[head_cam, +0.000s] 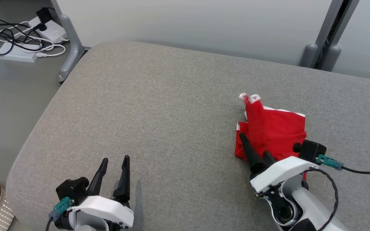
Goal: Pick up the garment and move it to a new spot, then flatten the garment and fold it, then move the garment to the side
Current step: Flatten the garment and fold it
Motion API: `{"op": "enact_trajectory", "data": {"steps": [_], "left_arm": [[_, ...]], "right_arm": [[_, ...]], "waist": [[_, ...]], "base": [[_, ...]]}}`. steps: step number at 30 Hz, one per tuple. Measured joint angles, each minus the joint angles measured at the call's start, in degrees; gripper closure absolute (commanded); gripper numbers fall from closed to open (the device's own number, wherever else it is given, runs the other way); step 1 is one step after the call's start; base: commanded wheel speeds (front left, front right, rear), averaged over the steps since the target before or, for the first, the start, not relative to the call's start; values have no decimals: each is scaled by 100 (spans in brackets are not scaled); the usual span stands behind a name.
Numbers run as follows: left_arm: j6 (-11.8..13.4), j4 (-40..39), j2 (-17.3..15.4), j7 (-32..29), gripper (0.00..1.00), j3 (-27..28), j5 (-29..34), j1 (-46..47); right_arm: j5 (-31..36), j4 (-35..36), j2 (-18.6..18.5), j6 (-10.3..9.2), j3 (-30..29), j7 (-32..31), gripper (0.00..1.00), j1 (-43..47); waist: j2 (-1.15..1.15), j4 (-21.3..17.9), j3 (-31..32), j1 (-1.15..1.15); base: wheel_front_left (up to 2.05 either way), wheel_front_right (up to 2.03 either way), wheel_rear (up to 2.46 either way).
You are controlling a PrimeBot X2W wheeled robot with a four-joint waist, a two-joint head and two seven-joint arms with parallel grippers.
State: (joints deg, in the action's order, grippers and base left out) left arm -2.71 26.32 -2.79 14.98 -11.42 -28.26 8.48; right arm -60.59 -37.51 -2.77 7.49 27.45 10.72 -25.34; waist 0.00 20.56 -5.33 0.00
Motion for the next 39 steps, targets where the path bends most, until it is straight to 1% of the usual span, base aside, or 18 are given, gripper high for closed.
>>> {"op": "enact_trajectory", "data": {"steps": [7, 11, 15, 20, 24, 27, 32, 34, 37, 39], "left_arm": [[1, 5, 0, 0, 0, -1, -7, 1], [2, 10, -1, 0, 0, -4, -7, 1], [23, 7, -2, 0, 0, 22, -7, 0], [26, -54, 1, 0, 0, 109, 11, -23], [24, -133, 2, 0, 0, 162, 48, -36], [22, -212, -2, 0, 0, 220, 54, -38], [16, -363, 0, 0, 0, 292, 93, -40], [16, -428, 0, 0, 0, 320, 103, -39], [16, -523, 0, 0, 0, 367, 116, -37], [16, -575, 1, 0, 0, 397, 138, -36]], "right_arm": [[168, 4, 2, 0, 375, 35, 0, -65], [220, -360, 0, 0, 580, -137, 0, -71], [47, -360, 0, 0, 662, -165, 0, -92], [-3, -170, -20, 0, 568, -64, 0, -154], [80, 135, -254, 0, 402, 14, 0, -202], [410, 279, -543, 0, 234, 127, 0, -202], [1137, 494, -976, 0, -237, 265, 0, -153], [1413, 571, -1073, 0, -522, 303, 0, -66], [2096, 715, -1258, 0, -905, 345, 0, 76], [2473, 857, -1269, 0, -1245, 355, 0, 203]], "waist": [[0, -4, 7, 0], [0, -14, 41, 0], [0, -58, 78, 0], [0, -221, 129, 0], [0, -403, 164, 0], [0, -559, 192, 0], [0, -818, 216, 0], [0, -917, 214, 0], [0, -1051, 206, 0], [0, -1129, 197, 0]], "base": [[0, 0, 0], [0, 0, 0], [0, 0, 0], [0, 0, 0], [0, 0, 0], [0, 0, 0], [0, 0, 0], [0, 0, 0], [0, 0, 0], [0, 0, 0]]}}
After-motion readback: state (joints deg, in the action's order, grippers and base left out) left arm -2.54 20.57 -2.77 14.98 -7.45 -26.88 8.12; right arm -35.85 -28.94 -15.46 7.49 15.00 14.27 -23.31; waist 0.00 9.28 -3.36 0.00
